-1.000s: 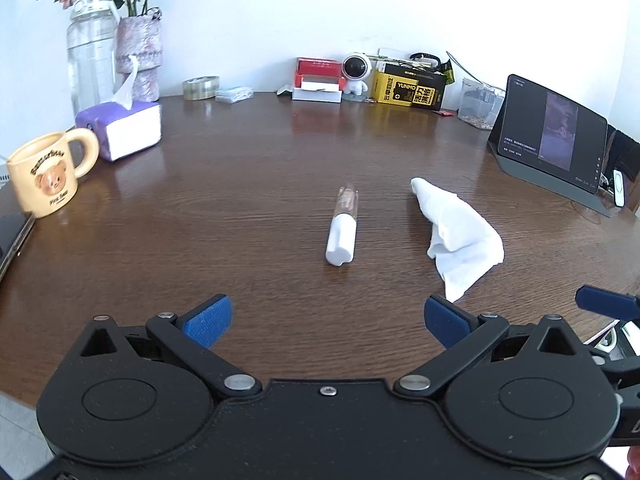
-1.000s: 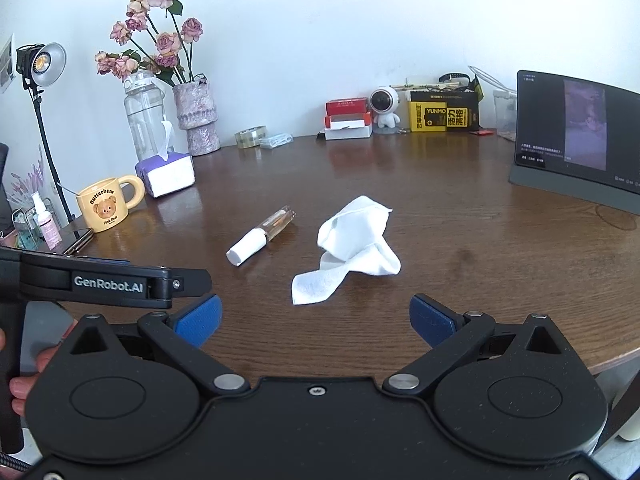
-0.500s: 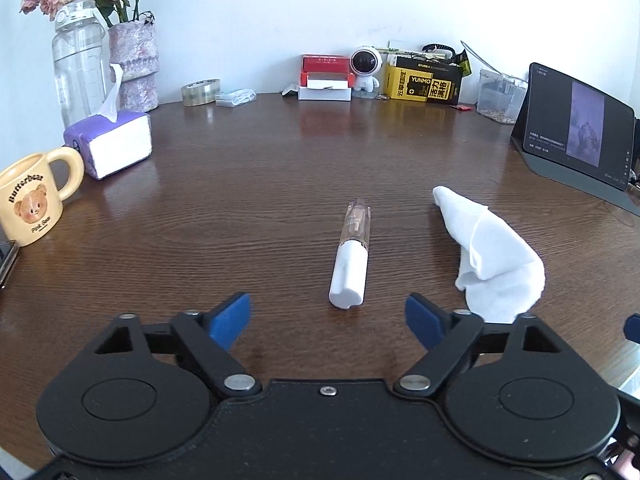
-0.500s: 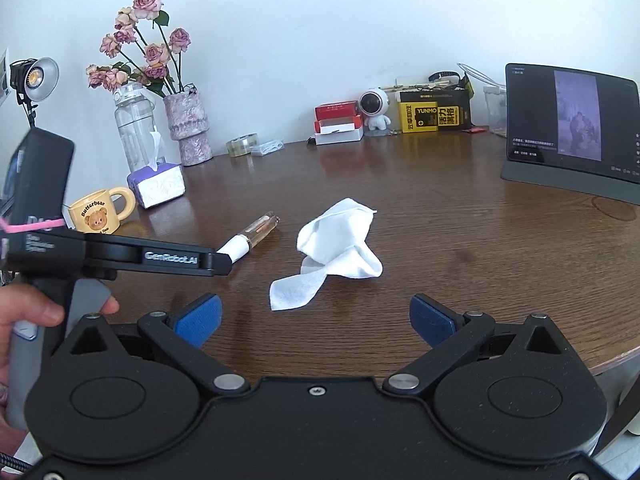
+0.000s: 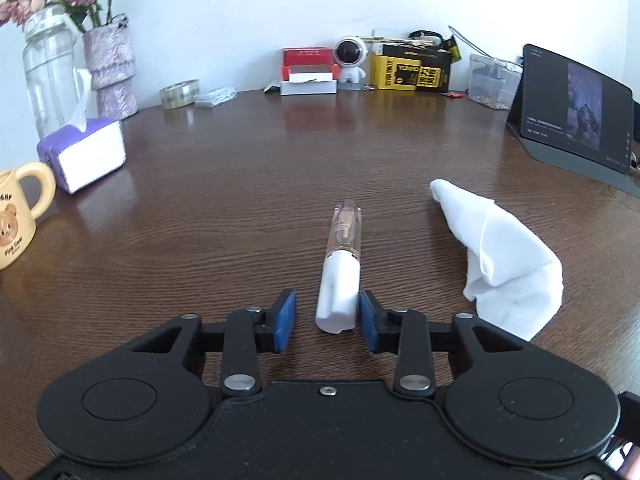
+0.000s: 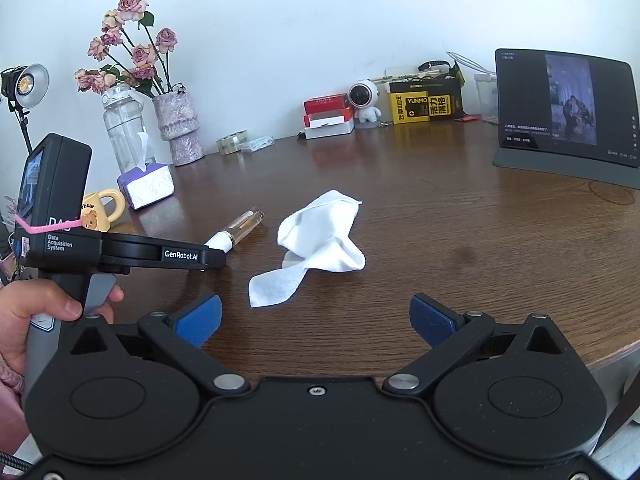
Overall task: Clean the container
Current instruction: 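Close the left gripper on the white cap and lift the vial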
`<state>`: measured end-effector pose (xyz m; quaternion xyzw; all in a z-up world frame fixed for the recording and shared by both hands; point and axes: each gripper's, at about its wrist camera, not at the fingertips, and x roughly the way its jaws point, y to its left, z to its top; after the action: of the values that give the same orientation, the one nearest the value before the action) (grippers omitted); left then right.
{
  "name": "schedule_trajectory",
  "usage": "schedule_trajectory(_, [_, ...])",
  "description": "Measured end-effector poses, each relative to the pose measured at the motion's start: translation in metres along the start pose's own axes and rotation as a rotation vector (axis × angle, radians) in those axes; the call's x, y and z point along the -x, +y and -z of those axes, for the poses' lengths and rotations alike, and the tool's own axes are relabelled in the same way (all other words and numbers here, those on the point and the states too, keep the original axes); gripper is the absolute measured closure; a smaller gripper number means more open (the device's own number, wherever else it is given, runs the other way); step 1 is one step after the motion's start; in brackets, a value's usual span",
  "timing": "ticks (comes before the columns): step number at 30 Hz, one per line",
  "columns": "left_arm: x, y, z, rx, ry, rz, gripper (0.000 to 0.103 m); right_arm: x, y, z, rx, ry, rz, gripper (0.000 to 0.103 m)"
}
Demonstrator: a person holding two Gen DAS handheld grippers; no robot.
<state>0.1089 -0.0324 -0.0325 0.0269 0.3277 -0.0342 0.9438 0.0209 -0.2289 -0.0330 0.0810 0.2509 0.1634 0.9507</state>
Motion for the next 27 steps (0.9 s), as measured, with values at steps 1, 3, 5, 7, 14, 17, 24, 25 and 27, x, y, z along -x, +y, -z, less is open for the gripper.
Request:
schedule_trajectory(1, [0.001,-0.001,0.001,-0.019,-0.006,-0.004,0.069,0.0,0.0,0.001,-0.001,0.001,0.0,0.001])
schedule_trajectory(3, [0.002,-0.004,0.003,-0.056,-0.018,-0.012,0.069,0.0,-0.001,0.002,-0.004,0.004,-0.001,0.001])
schedule_trajectory(5, [0.004,-0.006,0.005,-0.081,-0.025,-0.013,0.073,-0.001,-0.001,0.002,-0.007,0.008,-0.002,0.001])
schedule_trajectory(7, [0.005,-0.006,0.006,-0.093,-0.027,-0.011,0.082,-0.006,0.002,-0.002,-0.01,0.012,-0.003,0.001])
schedule_trajectory(14, [0.005,-0.01,0.005,-0.113,-0.027,0.009,0.082,-0.007,0.002,-0.002,-0.008,0.019,0.003,0.001])
schedule_trajectory(17, [0.013,0.0,0.005,-0.084,-0.027,0.041,0.082,-0.008,0.003,-0.004,0.001,0.019,0.006,0.001])
schedule_trajectory(24, [0.038,0.018,0.009,-0.048,-0.051,0.115,0.082,-0.012,0.007,-0.008,0.007,0.018,0.006,0.001])
schedule_trajectory(25, [0.041,0.02,0.009,-0.043,-0.055,0.126,0.082,-0.012,0.009,-0.009,0.011,0.018,0.005,0.001])
schedule_trajectory(27, [0.048,0.025,0.01,-0.032,-0.062,0.147,0.082,-0.012,0.013,-0.01,0.02,0.019,0.003,0.001])
